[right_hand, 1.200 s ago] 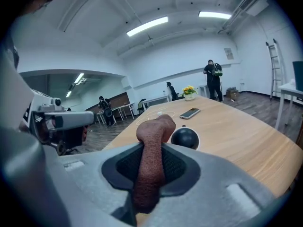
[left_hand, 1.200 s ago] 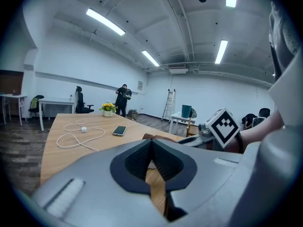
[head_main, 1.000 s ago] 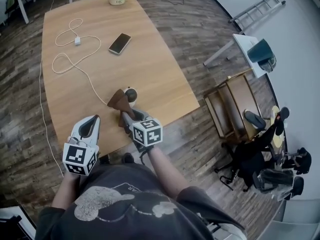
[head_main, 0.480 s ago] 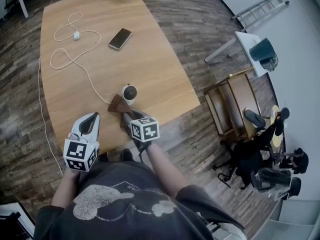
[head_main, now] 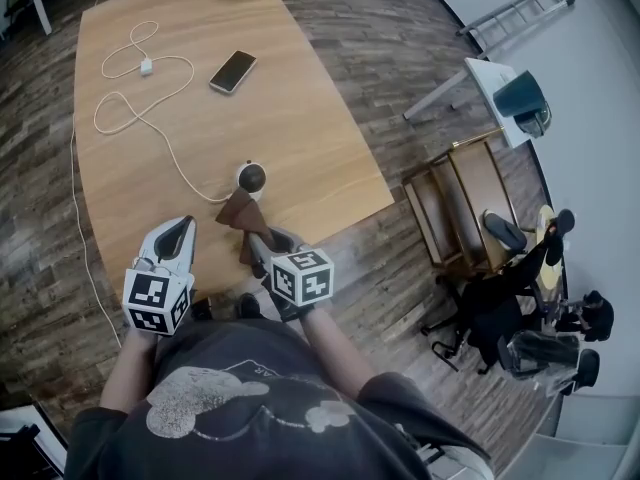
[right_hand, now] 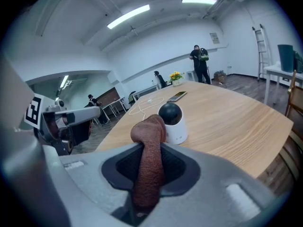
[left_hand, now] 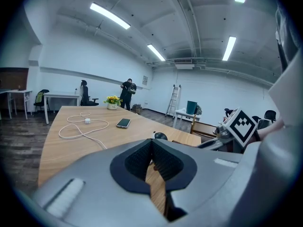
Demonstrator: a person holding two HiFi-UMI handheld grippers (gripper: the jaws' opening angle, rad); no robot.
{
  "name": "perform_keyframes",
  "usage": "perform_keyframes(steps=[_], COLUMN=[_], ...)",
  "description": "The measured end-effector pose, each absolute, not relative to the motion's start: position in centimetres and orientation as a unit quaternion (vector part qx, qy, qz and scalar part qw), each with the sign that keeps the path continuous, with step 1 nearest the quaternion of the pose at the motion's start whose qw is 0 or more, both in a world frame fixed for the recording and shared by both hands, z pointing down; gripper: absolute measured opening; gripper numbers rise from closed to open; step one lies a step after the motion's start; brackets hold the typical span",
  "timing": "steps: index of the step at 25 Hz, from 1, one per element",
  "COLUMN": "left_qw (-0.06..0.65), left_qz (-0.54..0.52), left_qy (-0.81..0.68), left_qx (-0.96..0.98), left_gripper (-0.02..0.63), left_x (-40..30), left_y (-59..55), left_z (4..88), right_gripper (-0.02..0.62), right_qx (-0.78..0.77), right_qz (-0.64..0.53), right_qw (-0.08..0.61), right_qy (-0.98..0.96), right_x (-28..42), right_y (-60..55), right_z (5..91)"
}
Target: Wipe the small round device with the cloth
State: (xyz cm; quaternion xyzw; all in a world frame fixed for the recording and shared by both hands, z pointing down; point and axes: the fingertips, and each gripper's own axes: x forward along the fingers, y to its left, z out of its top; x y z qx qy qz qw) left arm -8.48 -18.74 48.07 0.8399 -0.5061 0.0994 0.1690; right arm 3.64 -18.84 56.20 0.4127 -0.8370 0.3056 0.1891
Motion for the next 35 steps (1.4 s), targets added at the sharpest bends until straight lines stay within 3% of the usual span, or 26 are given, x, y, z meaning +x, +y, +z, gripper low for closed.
perform_keyframes(steps=[7, 21, 30, 35], left_qw=[0.171, 0.207, 0.215, 0.215], left_qz=[0.096, 0.099, 0.095, 0.093], left_qy=[-0.508, -0.513, -0.496, -0.477], left_qx=[0.839, 0.827, 0.836, 0.847], left_gripper=[0.018, 0.018, 0.018, 0.018], left_x=[-8.2, -10.0, -11.0, -11.5], left_y=[-18.3, -18.1, -19.0, -19.8], left_z=[48.0, 50.1, 50.6, 50.5], right_gripper=[0.072, 0.072, 0.072, 0.072], right_qx=[0.469, 0.465, 0.503, 0.572], right_qz=[0.281, 0.347, 0.343, 0.328], right_qw=[0.160, 0.242, 0.227, 0.184], right_qy=[-0.822, -0.778, -0.760, -0.729], right_x=[7.3, 6.6, 8.0, 11.4], right_y=[-20.5, -20.3, -19.8, -20.6], right_z=[54.8, 62.6, 60.5, 57.5])
